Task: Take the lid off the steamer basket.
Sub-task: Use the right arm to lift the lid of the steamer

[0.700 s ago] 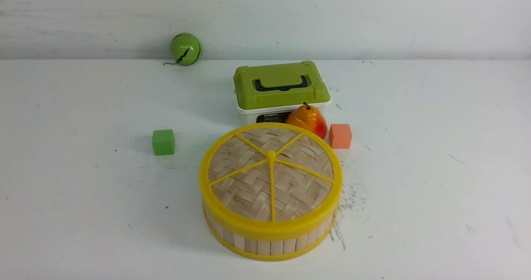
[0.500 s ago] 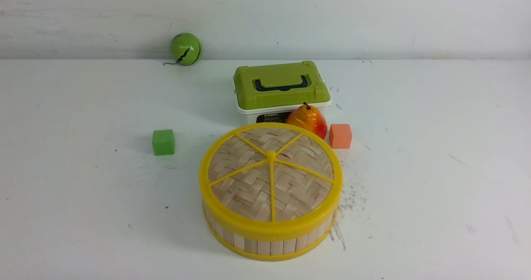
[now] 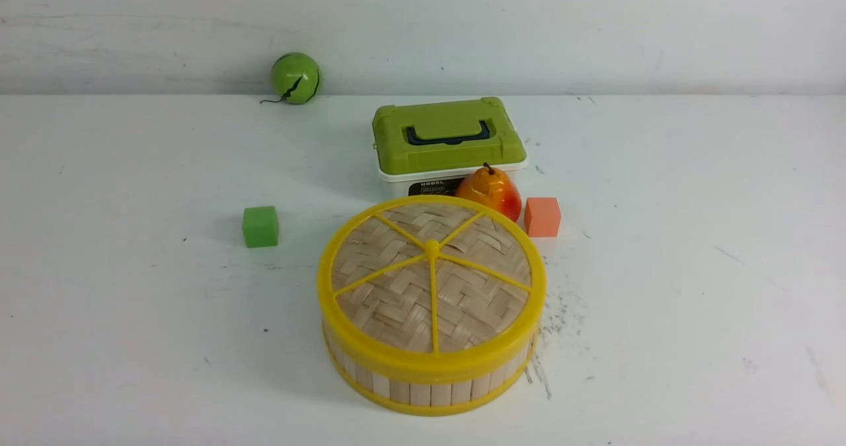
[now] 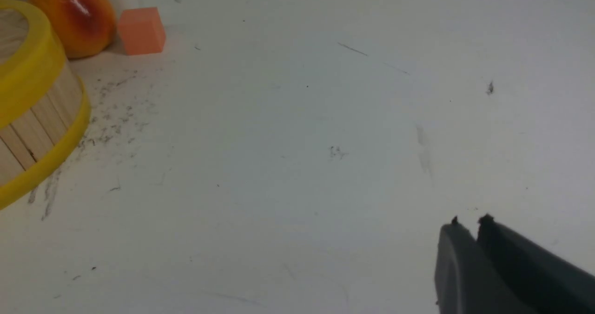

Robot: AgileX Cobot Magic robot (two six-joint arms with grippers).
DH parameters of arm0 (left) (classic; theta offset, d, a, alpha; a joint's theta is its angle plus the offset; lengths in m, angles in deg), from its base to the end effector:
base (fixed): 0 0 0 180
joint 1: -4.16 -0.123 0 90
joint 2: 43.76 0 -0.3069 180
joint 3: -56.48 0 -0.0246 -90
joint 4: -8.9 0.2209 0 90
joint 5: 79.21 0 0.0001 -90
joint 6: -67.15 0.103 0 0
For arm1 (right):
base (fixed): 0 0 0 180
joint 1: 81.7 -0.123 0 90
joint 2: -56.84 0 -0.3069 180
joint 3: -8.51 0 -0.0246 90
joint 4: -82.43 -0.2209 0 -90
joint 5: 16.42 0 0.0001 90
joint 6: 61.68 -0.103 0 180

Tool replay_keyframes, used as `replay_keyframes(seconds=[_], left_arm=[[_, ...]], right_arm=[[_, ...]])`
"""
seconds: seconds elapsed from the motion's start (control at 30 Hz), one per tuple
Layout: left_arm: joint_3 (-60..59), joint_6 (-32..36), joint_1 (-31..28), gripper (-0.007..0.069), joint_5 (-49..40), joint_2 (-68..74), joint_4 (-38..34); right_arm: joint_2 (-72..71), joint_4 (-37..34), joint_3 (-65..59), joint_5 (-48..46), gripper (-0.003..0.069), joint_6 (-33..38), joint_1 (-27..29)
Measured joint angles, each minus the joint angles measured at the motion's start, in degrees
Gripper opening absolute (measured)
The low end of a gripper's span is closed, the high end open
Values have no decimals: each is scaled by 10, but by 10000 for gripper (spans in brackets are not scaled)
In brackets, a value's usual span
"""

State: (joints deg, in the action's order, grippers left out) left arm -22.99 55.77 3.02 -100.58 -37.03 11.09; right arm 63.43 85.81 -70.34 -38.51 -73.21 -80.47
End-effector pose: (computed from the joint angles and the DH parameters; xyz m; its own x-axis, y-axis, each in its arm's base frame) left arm 0.0121 0.0017 0.1670 -0.2922 -0.1681 -0.9415 -0.0817 0.9852 -0.1506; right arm 0.0115 -0.0025 0.1693 -0.2911 0.1523 -0.9445 0.0860 0.9874 0.1327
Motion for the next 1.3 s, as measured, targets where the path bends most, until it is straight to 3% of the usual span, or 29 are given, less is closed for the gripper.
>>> replay_keyframes(seconds=[0.37, 0.4, 0.43, 0.63, 0.7, 0.83, 0.97, 1.1, 1.2, 1.3], left_arm=[[0, 0, 0, 239, 0, 0, 0], [0, 0, 0, 239, 0, 0, 0], [0, 0, 0, 239, 0, 0, 0], [0, 0, 0, 239, 0, 0, 0], [0, 0, 0, 239, 0, 0, 0], [0, 0, 0, 239, 0, 0, 0], [0, 0, 0, 239, 0, 0, 0], [0, 0, 0, 239, 0, 0, 0], [0, 0, 0, 239, 0, 0, 0], [0, 0, 0, 239, 0, 0, 0]], right_arm=[[0, -19, 0, 0, 71, -4, 0], [0, -73, 0, 0, 74, -31, 0], [0, -81, 0, 0, 75, -35, 0], [0, -380, -4, -8, 84, -226, 0], [0, -416, -5, -9, 86, -242, 0], [0, -418, -5, -8, 87, -234, 0], [0, -418, -5, -2, 90, -186, 0], [1, -408, 51, -36, 93, -23, -4], [62, -378, 180, -101, 90, 107, -8], [193, -322, 341, -218, 57, 188, -8]])
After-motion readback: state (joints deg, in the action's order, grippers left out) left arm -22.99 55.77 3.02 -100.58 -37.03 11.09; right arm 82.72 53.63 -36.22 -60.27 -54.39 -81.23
